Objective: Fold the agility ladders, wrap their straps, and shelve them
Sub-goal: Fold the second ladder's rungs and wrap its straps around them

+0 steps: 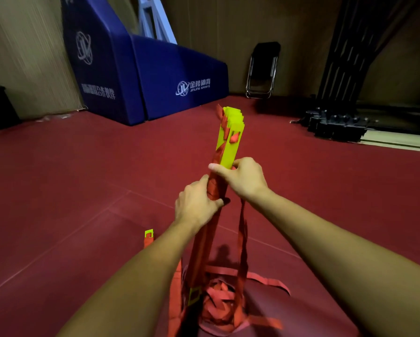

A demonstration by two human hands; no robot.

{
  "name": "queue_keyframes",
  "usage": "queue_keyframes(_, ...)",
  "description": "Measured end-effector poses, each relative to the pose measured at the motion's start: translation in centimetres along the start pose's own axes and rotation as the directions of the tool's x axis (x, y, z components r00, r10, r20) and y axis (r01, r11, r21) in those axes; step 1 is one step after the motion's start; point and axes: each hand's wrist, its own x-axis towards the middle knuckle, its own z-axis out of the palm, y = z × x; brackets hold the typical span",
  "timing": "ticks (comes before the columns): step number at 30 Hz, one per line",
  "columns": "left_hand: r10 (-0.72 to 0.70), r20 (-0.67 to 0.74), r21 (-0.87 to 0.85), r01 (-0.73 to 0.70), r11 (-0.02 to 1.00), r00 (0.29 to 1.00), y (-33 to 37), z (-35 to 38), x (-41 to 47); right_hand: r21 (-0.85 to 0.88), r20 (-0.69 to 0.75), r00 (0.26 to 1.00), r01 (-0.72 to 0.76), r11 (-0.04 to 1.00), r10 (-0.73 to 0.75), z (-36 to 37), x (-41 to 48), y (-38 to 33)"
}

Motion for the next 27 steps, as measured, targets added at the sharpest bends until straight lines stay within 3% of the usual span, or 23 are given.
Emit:
queue_keyframes(4,0.047,0.309,-0.397,0.084,0.914,0.95,-0.5,-0.8,1.2,0.092,0.029,0.996,0.08,0.993,-0.083,-0.8,0.3,-0.2)
queue_keyframes(9,0.148,0.408,-0.619,0.153,0.771,0.901,-1.5,-1.7,2.1,0.174,0.077,0.99,0.102,0.979,-0.117,-0.7,1.2,0.2)
queue_keyframes(14,0.181,0.302,-0.577,0.029,0.816,0.936,-3.0,-0.9,2.3,0.186,0.09,0.993,0.052,0.981,-0.07,-0.3,1.6,0.1)
queue_keyframes(18,0.043,0.133,-0.186,-0.017,0.982,0.99,-2.7,-0.7,2.0,0.138,0.103,0.994,0.027,0.99,-0.042,-0.3,1.3,-0.4)
queue_keyframes(21,-0.004,0.057,0.037,0.002,0.999,0.998,-1.7,-0.7,1.6,0.036,0.042,0.999,-0.009,0.999,0.007,0.0,1.0,-0.7)
queue_keyframes(24,-0.038,0.052,0.005,0.038,0.999,0.998,-1.4,-0.1,1.6,0.056,-0.042,0.999,-0.031,0.998,0.033,0.3,0.9,-0.8)
queue_keyframes(27,0.017,0.178,-0.284,0.035,0.958,0.984,-1.4,-0.3,2.2,0.072,-0.062,0.998,0.015,0.997,-0.011,0.3,1.1,-0.9)
